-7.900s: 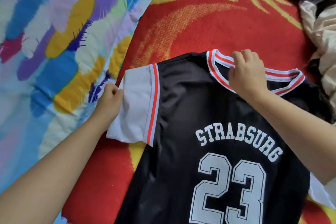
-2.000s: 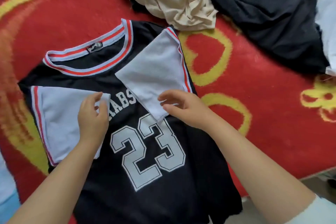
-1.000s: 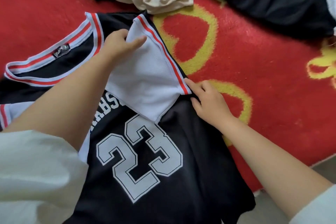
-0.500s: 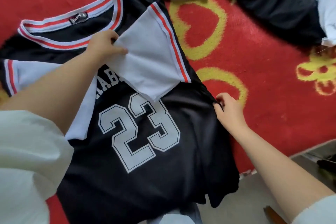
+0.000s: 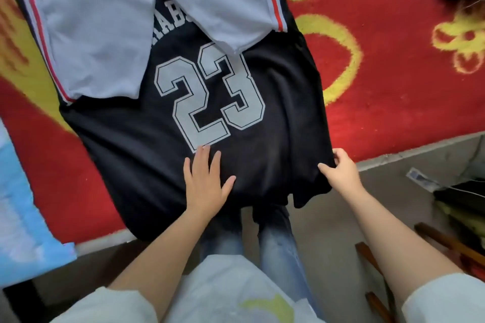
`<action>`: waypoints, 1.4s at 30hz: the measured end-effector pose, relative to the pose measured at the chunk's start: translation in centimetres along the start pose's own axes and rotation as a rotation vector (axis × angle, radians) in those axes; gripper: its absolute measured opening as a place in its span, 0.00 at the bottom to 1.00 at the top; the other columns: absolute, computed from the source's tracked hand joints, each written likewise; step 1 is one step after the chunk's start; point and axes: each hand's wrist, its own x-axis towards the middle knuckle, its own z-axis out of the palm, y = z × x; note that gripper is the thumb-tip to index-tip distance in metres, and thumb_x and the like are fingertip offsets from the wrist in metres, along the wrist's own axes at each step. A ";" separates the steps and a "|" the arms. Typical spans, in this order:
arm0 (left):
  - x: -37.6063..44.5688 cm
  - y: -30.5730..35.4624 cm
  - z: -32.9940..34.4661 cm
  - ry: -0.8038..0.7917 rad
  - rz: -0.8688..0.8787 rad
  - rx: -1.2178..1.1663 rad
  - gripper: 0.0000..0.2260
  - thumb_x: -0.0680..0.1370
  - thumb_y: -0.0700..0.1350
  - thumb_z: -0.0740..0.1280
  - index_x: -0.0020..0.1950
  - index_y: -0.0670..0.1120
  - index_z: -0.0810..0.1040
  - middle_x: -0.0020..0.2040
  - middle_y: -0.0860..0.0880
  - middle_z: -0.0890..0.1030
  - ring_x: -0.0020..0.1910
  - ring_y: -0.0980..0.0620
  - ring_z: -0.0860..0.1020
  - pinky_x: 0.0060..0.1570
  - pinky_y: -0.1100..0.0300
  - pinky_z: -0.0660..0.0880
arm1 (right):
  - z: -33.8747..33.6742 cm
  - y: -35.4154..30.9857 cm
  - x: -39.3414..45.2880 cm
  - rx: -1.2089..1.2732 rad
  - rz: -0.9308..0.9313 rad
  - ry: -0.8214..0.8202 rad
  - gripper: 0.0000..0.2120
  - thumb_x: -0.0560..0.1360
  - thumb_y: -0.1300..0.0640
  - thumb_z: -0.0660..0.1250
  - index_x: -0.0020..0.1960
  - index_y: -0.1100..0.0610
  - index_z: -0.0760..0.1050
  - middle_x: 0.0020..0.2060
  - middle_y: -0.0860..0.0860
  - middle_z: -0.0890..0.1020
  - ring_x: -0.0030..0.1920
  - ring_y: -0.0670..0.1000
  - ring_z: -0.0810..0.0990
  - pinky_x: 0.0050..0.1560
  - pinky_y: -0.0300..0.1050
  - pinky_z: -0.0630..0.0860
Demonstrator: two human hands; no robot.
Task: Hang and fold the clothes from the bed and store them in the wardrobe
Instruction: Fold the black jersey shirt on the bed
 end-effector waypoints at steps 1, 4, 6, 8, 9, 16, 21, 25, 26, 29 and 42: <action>-0.8 0.2 0.5 0.012 0.017 0.022 0.26 0.72 0.57 0.57 0.62 0.39 0.68 0.61 0.35 0.75 0.65 0.42 0.64 0.63 0.40 0.63 | 0.1 0.7 -0.1 0.002 0.030 -0.018 0.08 0.73 0.66 0.64 0.50 0.60 0.70 0.50 0.60 0.78 0.52 0.58 0.76 0.45 0.43 0.66; -3.4 1.5 1.7 0.030 -0.072 -0.015 0.25 0.71 0.52 0.69 0.61 0.38 0.72 0.61 0.36 0.76 0.63 0.42 0.65 0.62 0.41 0.66 | 0.2 3.9 -0.9 -0.074 0.179 -0.093 0.10 0.73 0.65 0.64 0.54 0.65 0.74 0.53 0.61 0.79 0.55 0.60 0.76 0.48 0.46 0.68; -5.1 2.7 2.1 0.097 -0.238 -0.137 0.21 0.70 0.45 0.71 0.59 0.35 0.76 0.58 0.36 0.77 0.60 0.40 0.71 0.59 0.39 0.69 | 0.3 5.5 -1.5 -0.057 0.273 -0.140 0.07 0.74 0.64 0.63 0.50 0.66 0.75 0.49 0.62 0.78 0.50 0.60 0.76 0.41 0.44 0.66; -6.5 4.0 2.0 0.111 -0.429 -0.347 0.16 0.74 0.39 0.67 0.60 0.35 0.75 0.59 0.37 0.76 0.59 0.37 0.73 0.60 0.44 0.68 | 0.4 6.2 -1.9 0.108 0.391 -0.166 0.04 0.75 0.64 0.60 0.41 0.61 0.70 0.41 0.59 0.76 0.40 0.57 0.75 0.37 0.43 0.66; -7.1 4.5 2.1 0.104 -0.542 -0.457 0.16 0.76 0.39 0.65 0.62 0.35 0.73 0.60 0.37 0.75 0.59 0.38 0.72 0.60 0.48 0.67 | 0.6 6.5 -2.0 0.236 0.453 -0.181 0.06 0.76 0.64 0.58 0.39 0.59 0.67 0.38 0.57 0.75 0.35 0.56 0.75 0.35 0.43 0.68; -10.2 4.7 2.7 0.276 -1.581 -1.367 0.16 0.81 0.52 0.56 0.60 0.42 0.71 0.58 0.45 0.75 0.53 0.48 0.74 0.62 0.53 0.67 | 0.0 8.0 -3.4 0.710 0.481 -0.171 0.10 0.80 0.65 0.54 0.40 0.59 0.65 0.43 0.59 0.75 0.40 0.54 0.77 0.55 0.49 0.72; -11.9 -0.1 3.5 0.456 -1.551 -1.931 0.26 0.80 0.57 0.56 0.73 0.45 0.60 0.70 0.47 0.67 0.68 0.51 0.68 0.66 0.55 0.64 | -0.2 9.0 -3.1 0.686 0.452 -0.081 0.11 0.79 0.65 0.57 0.39 0.58 0.66 0.30 0.55 0.75 0.28 0.51 0.77 0.32 0.41 0.76; -12.2 -1.7 4.3 0.412 -1.559 -1.965 0.23 0.80 0.54 0.57 0.72 0.44 0.62 0.66 0.48 0.71 0.67 0.51 0.68 0.69 0.55 0.62 | 0.4 9.4 -2.6 0.655 0.430 -0.029 0.12 0.79 0.64 0.57 0.37 0.58 0.65 0.34 0.54 0.74 0.26 0.49 0.76 0.33 0.35 0.77; -12.5 -1.7 4.3 0.384 -1.590 -1.952 0.23 0.80 0.55 0.58 0.72 0.45 0.62 0.64 0.47 0.71 0.66 0.50 0.68 0.69 0.52 0.62 | 0.7 9.5 -2.6 0.675 0.434 -0.019 0.12 0.80 0.64 0.56 0.37 0.58 0.65 0.39 0.54 0.76 0.27 0.50 0.76 0.34 0.37 0.77; -13.0 -1.8 4.3 0.401 -1.599 -2.101 0.28 0.79 0.58 0.58 0.74 0.46 0.56 0.68 0.42 0.65 0.68 0.46 0.66 0.68 0.47 0.60 | 1.8 9.4 -2.3 0.809 0.457 0.031 0.12 0.79 0.65 0.55 0.38 0.59 0.65 0.53 0.57 0.76 0.36 0.53 0.76 0.41 0.44 0.77; -15.0 -2.3 3.7 0.744 -1.426 -2.411 0.08 0.79 0.44 0.59 0.51 0.43 0.76 0.51 0.44 0.79 0.52 0.44 0.78 0.56 0.51 0.74 | 3.9 8.7 -3.5 0.838 0.503 0.139 0.14 0.81 0.62 0.48 0.37 0.59 0.63 0.35 0.49 0.70 0.32 0.46 0.72 0.32 0.40 0.67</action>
